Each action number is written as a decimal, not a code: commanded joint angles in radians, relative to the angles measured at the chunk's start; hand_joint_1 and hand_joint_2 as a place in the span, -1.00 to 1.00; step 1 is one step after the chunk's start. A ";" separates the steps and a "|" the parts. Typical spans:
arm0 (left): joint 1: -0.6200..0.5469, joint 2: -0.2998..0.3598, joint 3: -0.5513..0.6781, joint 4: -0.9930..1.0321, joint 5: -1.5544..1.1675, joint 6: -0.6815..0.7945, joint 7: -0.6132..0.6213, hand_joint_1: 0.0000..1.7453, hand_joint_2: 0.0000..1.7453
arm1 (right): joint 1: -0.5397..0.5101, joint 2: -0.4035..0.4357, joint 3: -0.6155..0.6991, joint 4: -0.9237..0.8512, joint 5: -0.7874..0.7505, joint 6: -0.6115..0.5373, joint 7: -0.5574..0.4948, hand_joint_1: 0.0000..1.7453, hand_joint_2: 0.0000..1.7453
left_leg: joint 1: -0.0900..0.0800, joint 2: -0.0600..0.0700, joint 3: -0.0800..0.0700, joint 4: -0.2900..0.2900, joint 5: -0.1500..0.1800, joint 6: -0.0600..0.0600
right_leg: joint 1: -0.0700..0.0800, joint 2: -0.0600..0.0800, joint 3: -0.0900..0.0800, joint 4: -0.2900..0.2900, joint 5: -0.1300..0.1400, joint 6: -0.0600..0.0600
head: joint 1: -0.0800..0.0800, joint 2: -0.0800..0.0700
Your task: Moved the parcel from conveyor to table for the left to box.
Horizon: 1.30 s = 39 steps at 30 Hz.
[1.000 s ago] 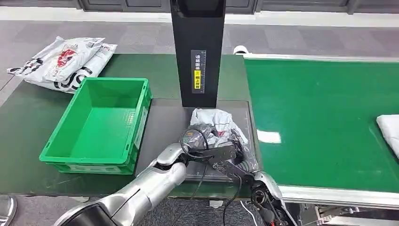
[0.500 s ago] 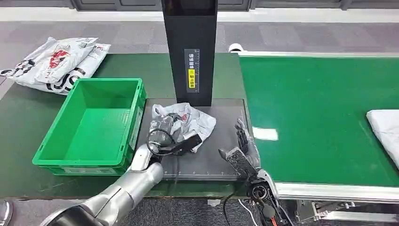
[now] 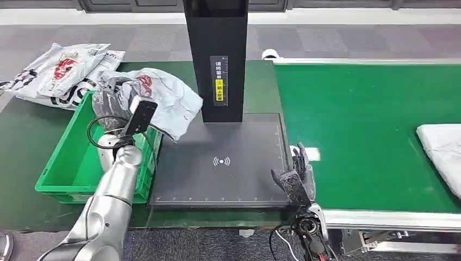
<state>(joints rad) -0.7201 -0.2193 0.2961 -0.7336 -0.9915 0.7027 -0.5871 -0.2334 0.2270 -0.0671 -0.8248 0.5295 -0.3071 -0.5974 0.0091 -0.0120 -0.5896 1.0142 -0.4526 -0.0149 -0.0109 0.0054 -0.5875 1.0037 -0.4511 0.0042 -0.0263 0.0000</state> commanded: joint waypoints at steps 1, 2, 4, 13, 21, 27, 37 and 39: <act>-0.033 0.052 0.202 -0.036 0.149 -0.013 -0.058 1.00 1.00 | 0.000 0.018 -0.174 -0.040 -0.097 0.014 -0.066 -1.00 1.00 | 0.000 0.006 0.001 -0.001 0.000 0.001 | 0.000 0.004 -0.001 -0.001 0.001 0.000 | 0.000 0.000; -0.022 0.077 0.199 -0.063 0.241 -0.028 -0.077 1.00 1.00 | 0.017 0.016 -0.184 -0.080 -0.101 0.020 -0.064 -1.00 1.00 | 0.000 0.004 0.000 0.000 0.000 0.000 | 0.000 0.003 0.000 0.000 0.001 0.000 | 0.000 0.000; -0.013 0.150 0.197 -0.081 0.308 -0.005 -0.051 1.00 1.00 | 0.036 0.013 -0.216 -0.152 -0.106 0.031 -0.043 -1.00 1.00 | -0.001 0.005 0.001 -0.001 0.000 0.000 | -0.001 0.003 -0.001 0.000 0.001 -0.001 | 0.000 0.000; -0.055 0.318 -0.001 0.422 -0.189 -0.099 0.499 1.00 1.00 | 0.160 0.061 -0.388 -0.440 -0.111 0.056 0.004 -1.00 1.00 | -0.002 -0.002 0.002 -0.002 0.001 0.000 | 0.000 -0.004 0.000 0.000 -0.002 -0.001 | 0.000 0.000; -0.034 0.216 -0.115 0.475 -0.388 -0.494 0.633 1.00 1.00 | 0.210 0.101 -0.438 -0.565 -0.051 0.117 0.047 -1.00 1.00 | -0.001 -0.002 -0.001 -0.001 0.000 0.000 | -0.001 -0.003 -0.001 0.000 -0.002 -0.001 | 0.000 0.000; -0.032 0.218 -0.110 0.476 -0.402 -0.529 0.680 -1.00 1.00 | 0.193 0.091 -0.414 -0.525 -0.039 0.118 0.042 -1.00 1.00 | -0.004 0.000 0.003 -0.001 -0.001 0.001 | -0.004 -0.002 0.002 0.000 -0.002 0.000 | 0.000 0.000; -0.228 0.202 0.164 0.407 -0.179 -0.124 0.490 -1.00 -1.00 | 0.187 0.087 -0.367 -0.514 -0.019 0.075 0.067 -1.00 1.00 | 0.000 -0.002 -0.002 0.001 0.004 0.001 | 0.000 -0.004 -0.001 0.001 0.002 0.000 | 0.000 0.000; -0.227 0.200 0.164 0.407 -0.181 -0.122 0.492 -1.00 -1.00 | 0.186 0.086 -0.367 -0.512 -0.019 0.074 0.067 -1.00 1.00 | 0.000 -0.003 -0.005 0.002 0.005 0.001 | 0.000 -0.005 -0.004 0.002 0.003 -0.001 | 0.000 0.000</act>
<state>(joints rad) -0.7976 0.0084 0.2881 -0.3525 -1.2305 0.5171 -0.0144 -0.0237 0.3037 -0.4139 -1.3603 0.5081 -0.2148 -0.5421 0.0072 -0.0119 -0.5889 1.0136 -0.4479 -0.0141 -0.0127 0.0045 -0.5882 1.0044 -0.4479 0.0036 -0.0259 0.0000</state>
